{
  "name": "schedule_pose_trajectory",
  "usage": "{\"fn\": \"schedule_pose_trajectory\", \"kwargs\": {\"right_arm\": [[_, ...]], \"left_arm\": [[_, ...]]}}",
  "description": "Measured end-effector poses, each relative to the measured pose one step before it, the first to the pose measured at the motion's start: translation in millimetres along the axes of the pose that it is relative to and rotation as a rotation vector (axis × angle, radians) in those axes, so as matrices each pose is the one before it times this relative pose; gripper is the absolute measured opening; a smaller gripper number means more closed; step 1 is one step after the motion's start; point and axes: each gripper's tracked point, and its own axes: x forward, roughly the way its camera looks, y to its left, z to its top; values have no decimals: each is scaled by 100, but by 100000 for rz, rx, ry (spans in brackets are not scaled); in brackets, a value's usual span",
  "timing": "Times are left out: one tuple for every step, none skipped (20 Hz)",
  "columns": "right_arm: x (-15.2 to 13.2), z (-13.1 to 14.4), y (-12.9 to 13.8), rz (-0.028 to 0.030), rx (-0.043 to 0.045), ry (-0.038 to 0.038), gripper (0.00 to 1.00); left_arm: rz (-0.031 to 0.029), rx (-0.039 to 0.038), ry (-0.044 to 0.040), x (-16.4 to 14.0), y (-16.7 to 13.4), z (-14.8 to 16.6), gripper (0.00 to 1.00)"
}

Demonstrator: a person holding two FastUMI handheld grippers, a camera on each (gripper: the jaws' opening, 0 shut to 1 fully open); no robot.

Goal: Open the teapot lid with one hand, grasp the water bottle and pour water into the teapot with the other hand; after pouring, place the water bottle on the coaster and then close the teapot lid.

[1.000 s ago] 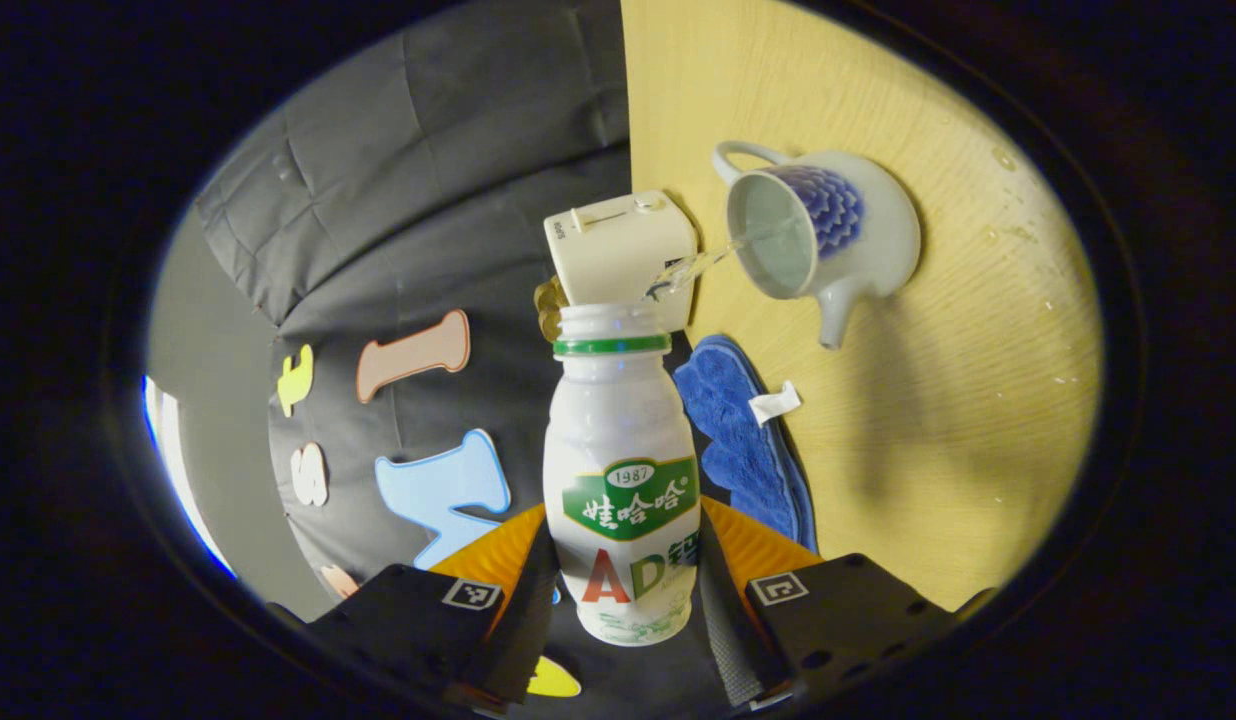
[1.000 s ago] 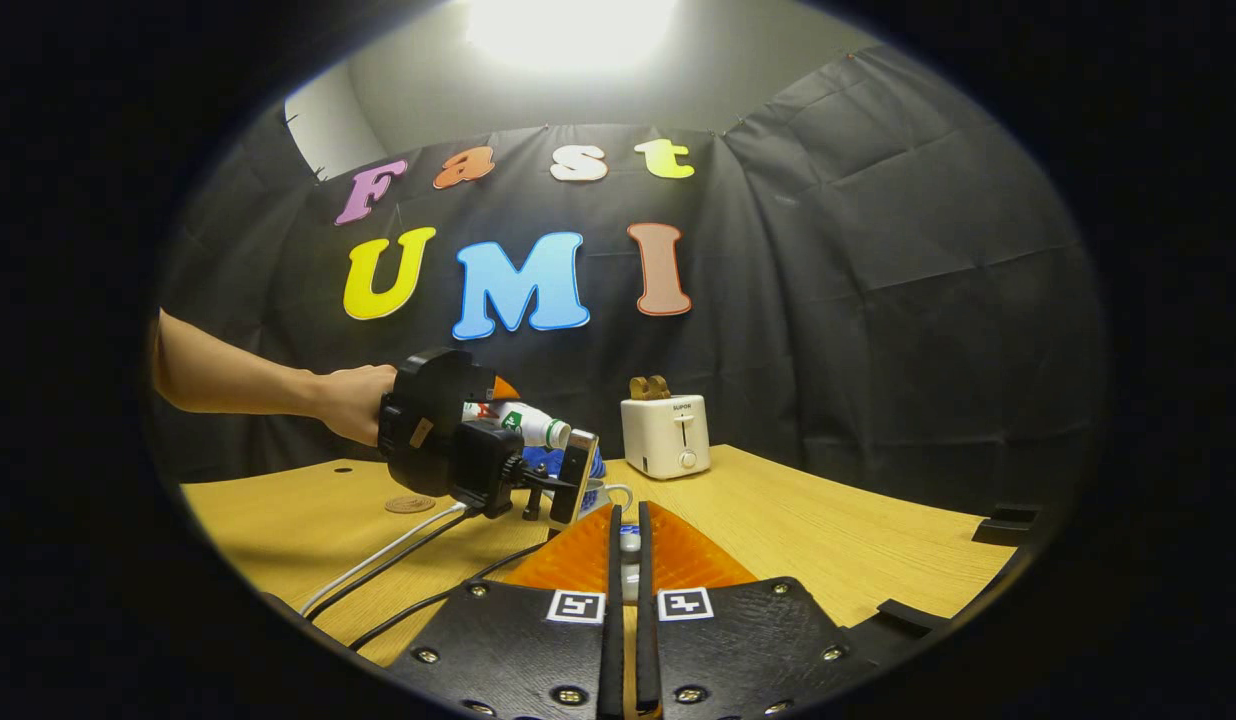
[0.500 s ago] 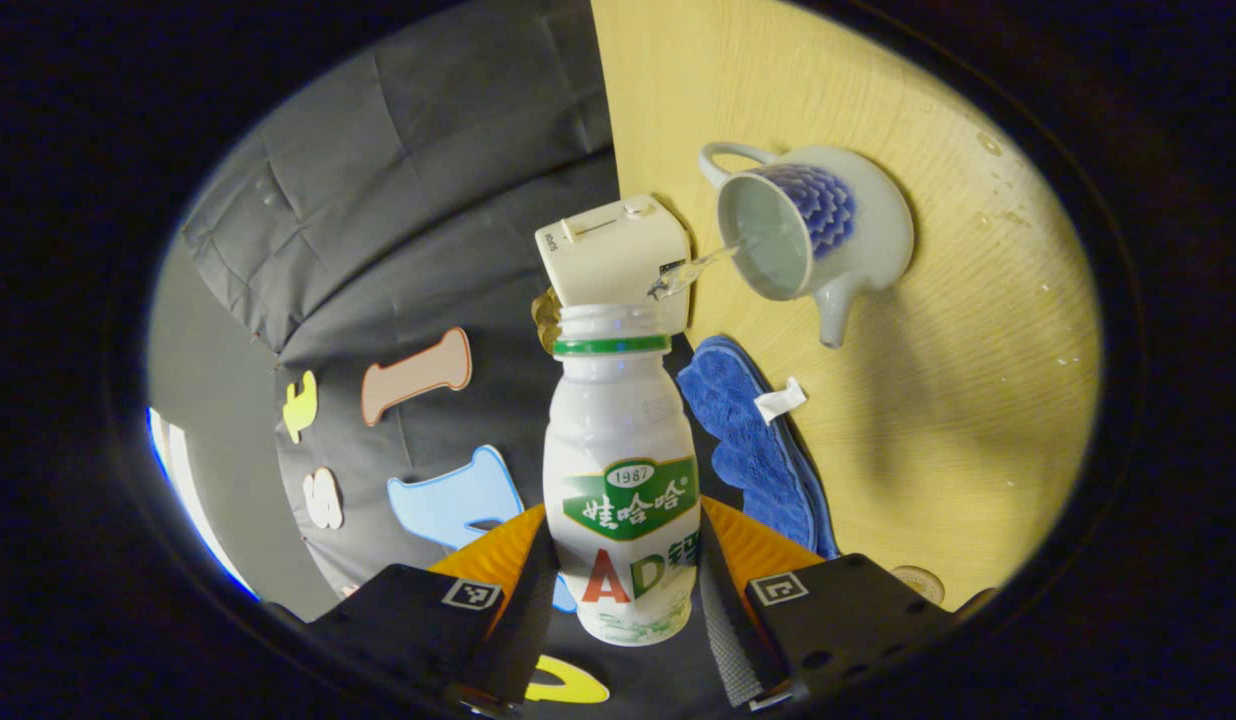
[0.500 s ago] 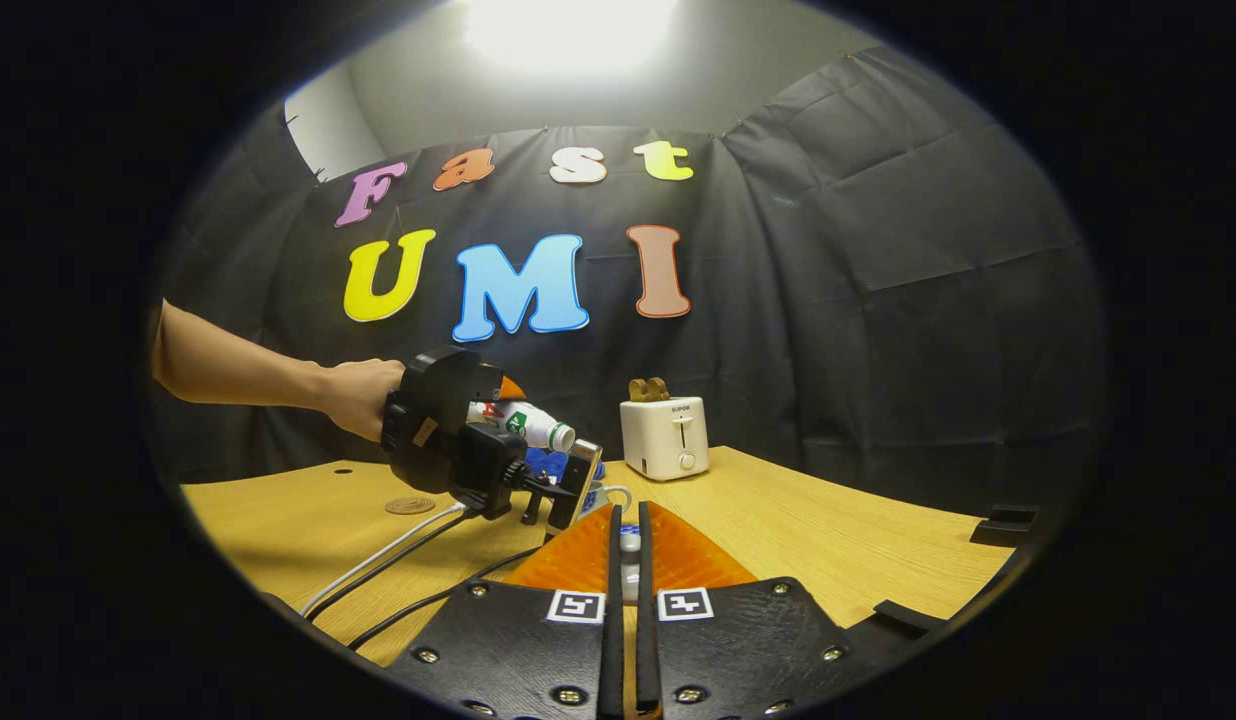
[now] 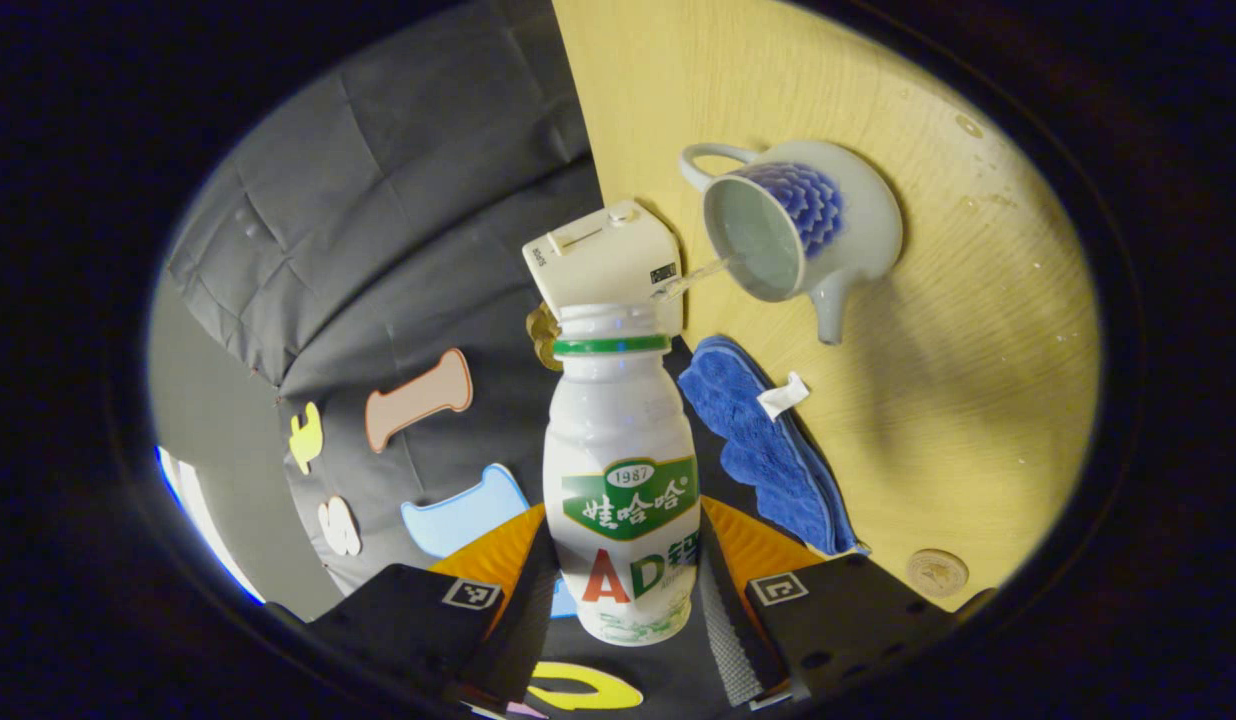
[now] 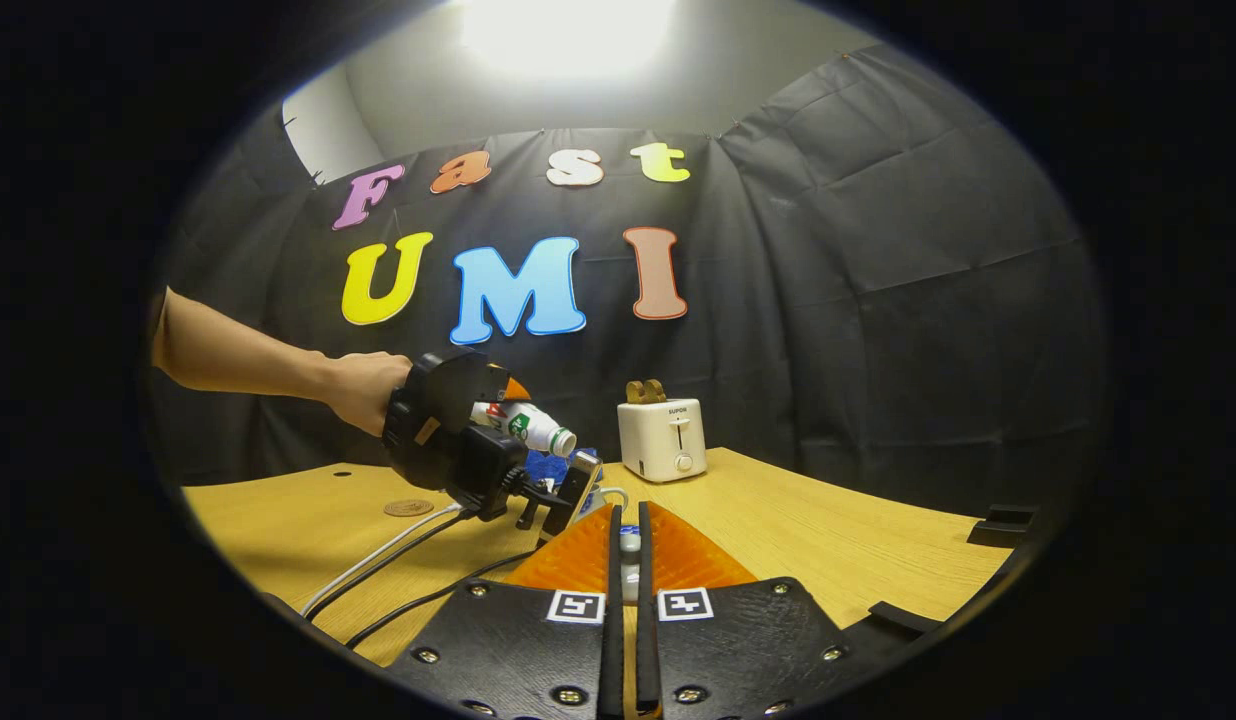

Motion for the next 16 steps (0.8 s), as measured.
{"fn": "schedule_pose_trajectory", "kwargs": {"right_arm": [[-13, 60, -14, -58, -28, 30, 5], [-95, -51, -68, 66, 123, -31, 5], [75, 38, 86, 153, 168, -13, 5], [-38, -7, 23, 89, 68, 6, 5], [-70, -3, -9, 104, -12, -12, 5], [48, 49, 36, 97, 42, -31, 5], [-56, 99, 42, 109, 100, -52, 5], [-23, 13, -55, 43, 176, -94, 5], [0, 100, -39, 12, 195, -96, 5], [22, -11, -37, 4, 187, -12, 5], [14, 43, -37, -66, 180, -102, 5], [-76, -18, -62, -64, 116, -12, 5], [41, 50, -41, -43, 94, -1, 5], [50, -50, -49, -69, 28, 87, 5], [-85, 73, -81, -34, 96, -24, 5], [-57, 23, -49, -87, 176, -113, 5]], "left_arm": [[78, 865, -141, 2, -6, 70, 75], [28, 650, -131, 11, 5, 3, 75], [-59, 517, -7, -24, -27, 113, 75], [171, 761, -281, -41, 121, 10, 80], [-15, 1077, -136, -48, 31, 88, 80], [422, 1049, -298, -10, 139, -16, 80], [152, 784, -169, 30, -27, 36, 80], [129, 540, -275, -13, 33, -22, 80], [104, 505, -299, 26, -20, 69, 80], [28, 712, -200, -54, 94, 97, 75], [20, 837, -141, -39, 8, 154, 75], [147, 830, -401, -38, 66, 26, 75], [-59, 763, -337, -3, -27, 127, 80], [204, 896, -526, 4, 30, 26, 80], [130, 1178, -314, -6, -31, 77, 80], [383, 1244, -347, -68, 164, 17, 80]]}}
